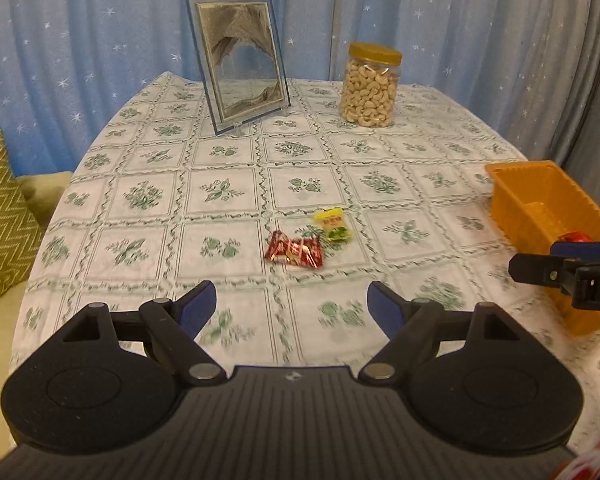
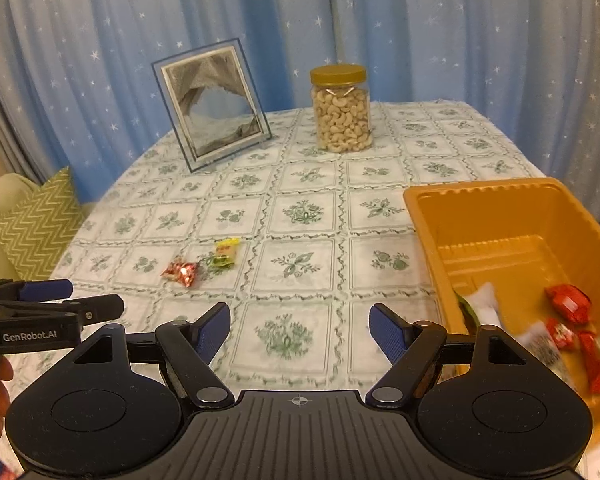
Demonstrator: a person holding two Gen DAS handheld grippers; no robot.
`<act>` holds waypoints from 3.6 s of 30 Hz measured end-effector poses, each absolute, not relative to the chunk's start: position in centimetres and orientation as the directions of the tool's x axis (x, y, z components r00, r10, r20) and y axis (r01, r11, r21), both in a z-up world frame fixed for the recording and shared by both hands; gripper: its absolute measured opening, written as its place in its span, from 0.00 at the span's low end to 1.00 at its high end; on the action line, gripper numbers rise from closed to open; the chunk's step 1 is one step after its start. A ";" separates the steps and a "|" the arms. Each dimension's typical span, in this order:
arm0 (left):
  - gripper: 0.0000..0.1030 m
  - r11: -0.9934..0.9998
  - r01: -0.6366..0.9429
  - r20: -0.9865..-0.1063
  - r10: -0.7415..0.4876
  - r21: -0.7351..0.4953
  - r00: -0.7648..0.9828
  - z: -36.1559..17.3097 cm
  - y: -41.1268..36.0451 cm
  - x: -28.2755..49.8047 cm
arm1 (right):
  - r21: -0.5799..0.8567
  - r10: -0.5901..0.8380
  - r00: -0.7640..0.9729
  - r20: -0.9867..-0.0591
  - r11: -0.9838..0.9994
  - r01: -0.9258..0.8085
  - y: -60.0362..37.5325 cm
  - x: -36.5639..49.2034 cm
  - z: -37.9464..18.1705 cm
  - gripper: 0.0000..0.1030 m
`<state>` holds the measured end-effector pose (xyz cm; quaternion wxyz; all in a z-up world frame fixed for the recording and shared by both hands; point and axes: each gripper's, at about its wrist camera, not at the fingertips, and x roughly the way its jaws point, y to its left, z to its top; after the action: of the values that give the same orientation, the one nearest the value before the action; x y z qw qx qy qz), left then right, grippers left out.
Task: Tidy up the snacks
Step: 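Move both open tools away from the tray toward the remaining candies, then grasp the red wrapped candy with the left tool, then grasp the yellow candy packet with the right tool, then carry the red candy and the yellow packet over the orange tray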
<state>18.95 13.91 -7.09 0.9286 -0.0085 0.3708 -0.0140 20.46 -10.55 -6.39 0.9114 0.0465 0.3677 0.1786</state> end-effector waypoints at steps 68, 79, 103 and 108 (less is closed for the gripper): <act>0.29 0.996 0.001 -0.679 -0.063 -0.091 0.732 -9.6 14.6 20.0 | 0.122 0.352 0.622 -0.700 0.916 -0.382 -3.8 24.6 -12.7 0.21; 0.29 0.992 0.061 -0.664 -0.118 -0.109 0.738 -5.4 9.8 14.7 | 0.155 0.302 0.641 -0.706 0.949 -0.276 -10.4 16.7 -8.2 0.21; 0.29 0.982 0.137 -0.667 -0.187 -0.128 0.721 -2.6 2.0 5.4 | 0.169 0.271 0.695 -0.666 0.962 -0.213 -18.0 6.3 -3.3 0.21; 0.29 0.981 0.153 -0.665 -0.195 -0.121 0.721 -2.3 0.9 5.1 | 0.171 0.261 0.703 -0.662 0.965 -0.197 -19.2 5.8 -3.0 0.21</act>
<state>5.06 0.88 -2.28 0.9273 -0.0287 0.3613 -0.0937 5.80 -19.15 -3.05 0.9216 0.0438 0.3651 0.1243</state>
